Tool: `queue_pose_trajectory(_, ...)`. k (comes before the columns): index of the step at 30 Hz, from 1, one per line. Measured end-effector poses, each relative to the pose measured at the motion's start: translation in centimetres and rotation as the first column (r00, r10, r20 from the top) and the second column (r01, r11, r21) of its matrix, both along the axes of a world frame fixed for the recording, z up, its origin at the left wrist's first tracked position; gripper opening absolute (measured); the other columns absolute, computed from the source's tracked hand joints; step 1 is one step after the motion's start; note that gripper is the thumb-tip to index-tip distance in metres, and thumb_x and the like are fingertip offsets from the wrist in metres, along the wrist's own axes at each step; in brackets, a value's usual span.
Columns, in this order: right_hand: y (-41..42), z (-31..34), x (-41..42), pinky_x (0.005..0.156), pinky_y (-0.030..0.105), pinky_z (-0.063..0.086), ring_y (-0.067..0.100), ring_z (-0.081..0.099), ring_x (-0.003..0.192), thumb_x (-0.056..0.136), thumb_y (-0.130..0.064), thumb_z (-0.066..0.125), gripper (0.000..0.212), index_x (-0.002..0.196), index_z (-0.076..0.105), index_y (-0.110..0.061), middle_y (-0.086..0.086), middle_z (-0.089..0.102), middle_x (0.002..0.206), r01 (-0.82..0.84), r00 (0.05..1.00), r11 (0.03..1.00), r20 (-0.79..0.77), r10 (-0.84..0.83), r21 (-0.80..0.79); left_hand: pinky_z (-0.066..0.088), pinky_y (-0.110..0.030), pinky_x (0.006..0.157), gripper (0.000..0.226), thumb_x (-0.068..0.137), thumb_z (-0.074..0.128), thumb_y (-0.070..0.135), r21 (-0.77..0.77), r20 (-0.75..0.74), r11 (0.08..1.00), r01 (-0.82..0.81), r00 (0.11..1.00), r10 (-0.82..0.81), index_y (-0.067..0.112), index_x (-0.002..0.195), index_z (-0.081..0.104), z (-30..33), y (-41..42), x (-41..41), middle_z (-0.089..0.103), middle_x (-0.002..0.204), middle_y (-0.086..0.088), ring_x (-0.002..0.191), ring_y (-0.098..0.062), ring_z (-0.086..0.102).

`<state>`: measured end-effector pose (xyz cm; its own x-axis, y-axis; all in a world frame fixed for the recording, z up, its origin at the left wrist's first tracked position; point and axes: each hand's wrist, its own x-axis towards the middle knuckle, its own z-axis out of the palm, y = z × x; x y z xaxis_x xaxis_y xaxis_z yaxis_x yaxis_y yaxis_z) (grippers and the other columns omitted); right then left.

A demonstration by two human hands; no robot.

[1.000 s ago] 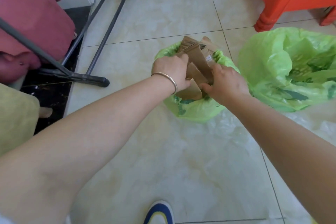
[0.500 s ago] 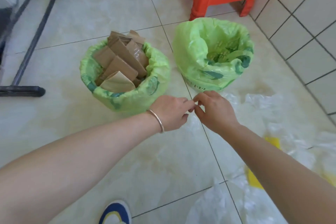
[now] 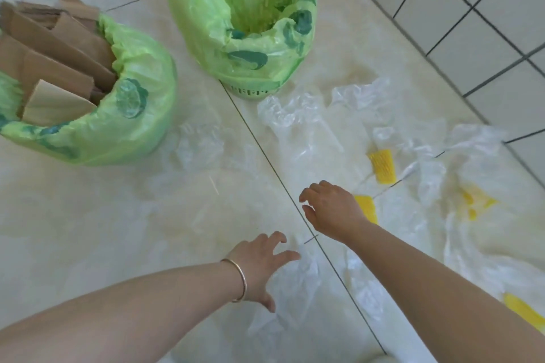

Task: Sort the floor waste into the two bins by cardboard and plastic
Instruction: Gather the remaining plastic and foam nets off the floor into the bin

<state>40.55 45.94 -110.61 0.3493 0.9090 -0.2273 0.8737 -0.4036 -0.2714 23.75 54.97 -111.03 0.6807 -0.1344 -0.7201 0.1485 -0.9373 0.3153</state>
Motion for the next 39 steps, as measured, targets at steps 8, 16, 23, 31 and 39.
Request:
queue_pose_trajectory(8, -2.0, -0.7, 0.3, 0.072, 0.036, 0.047, 0.027, 0.061, 0.094, 0.09, -0.019, 0.053, 0.02, 0.104, 0.066, -0.011, 0.006, 0.068, 0.094, 0.045, 0.998, 0.999, -0.046, -0.046, -0.013, 0.047, -0.038, 0.091, 0.079, 0.082, 0.057, 0.056, 0.066, 0.106, 0.983, -0.172, 0.981, 0.165, 0.031, 0.145, 0.015, -0.9, 0.4, 3.8, 0.011, 0.149, 0.001, 0.13, -0.022, 0.035)
queue_pose_trajectory(16, 0.0, -0.6, 2.1, 0.075, 0.03, 0.043, 0.021, 0.056, 0.104, 0.093, -0.023, 0.047, 0.026, 0.114, 0.06, -0.017, 0.001, 0.064, 0.105, 0.167, 0.984, 0.986, -0.063, -0.169, -0.024, 0.048, -0.035, 0.084, 0.069, 0.087, 0.054, 0.048, 0.088, 0.241, 0.919, -0.384, 0.904, 0.354, 0.031, 0.145, 0.02, -0.3, 3.8, 5.9, 0.017, 0.146, 0.002, 0.125, -0.02, 0.041)
queue_pose_trajectory(23, 5.0, -1.1, 3.2, 0.082, 0.035, 0.048, 0.022, 0.042, 0.118, 0.094, -0.024, 0.047, 0.04, 0.133, 0.041, -0.02, 0.002, 0.045, 0.128, 0.286, 0.956, 0.956, -0.041, -0.29, -0.07, 0.039, -0.038, 0.097, 0.06, 0.087, 0.052, 0.05, 0.219, 0.4, 0.689, -0.69, 0.708, 0.582, 0.032, 0.141, 0.031, -1.0, 10.5, 5.6, 0.024, 0.144, -0.003, 0.129, -0.026, 0.032)
queue_pose_trajectory(31, 10.3, -2.7, 6.1, 0.087, 0.036, 0.045, 0.026, 0.034, 0.122, 0.097, -0.021, 0.042, 0.047, 0.141, 0.028, -0.029, 0.004, 0.031, 0.14, 0.371, 0.928, 0.921, 0.084, -0.363, -0.116, 0.029, -0.056, 0.108, 0.069, 0.082, 0.056, 0.056, 0.238, 0.341, 0.354, -0.904, 0.419, 0.842, 0.043, 0.142, 0.026, -2.9, 16.3, 7.0, 0.007, 0.153, -0.005, 0.141, -0.034, 0.007)
queue_pose_trajectory(39, 14.3, -5.2, 8.7, 0.105, 0.052, 0.032, 0.033, 0.001, 0.144, 0.085, -0.06, 0.049, 0.081, 0.146, -0.001, -0.043, 0.005, -0.005, 0.157, 0.383, 0.921, 0.867, 0.059, -0.385, -0.319, 0.036, -0.049, 0.103, 0.086, 0.073, 0.062, 0.064, 0.224, 0.247, 0.403, -0.887, 0.452, 0.857, 0.051, 0.142, 0.013, -5.6, 17.7, 7.4, -0.007, 0.156, 0.001, 0.143, -0.03, 0.003)
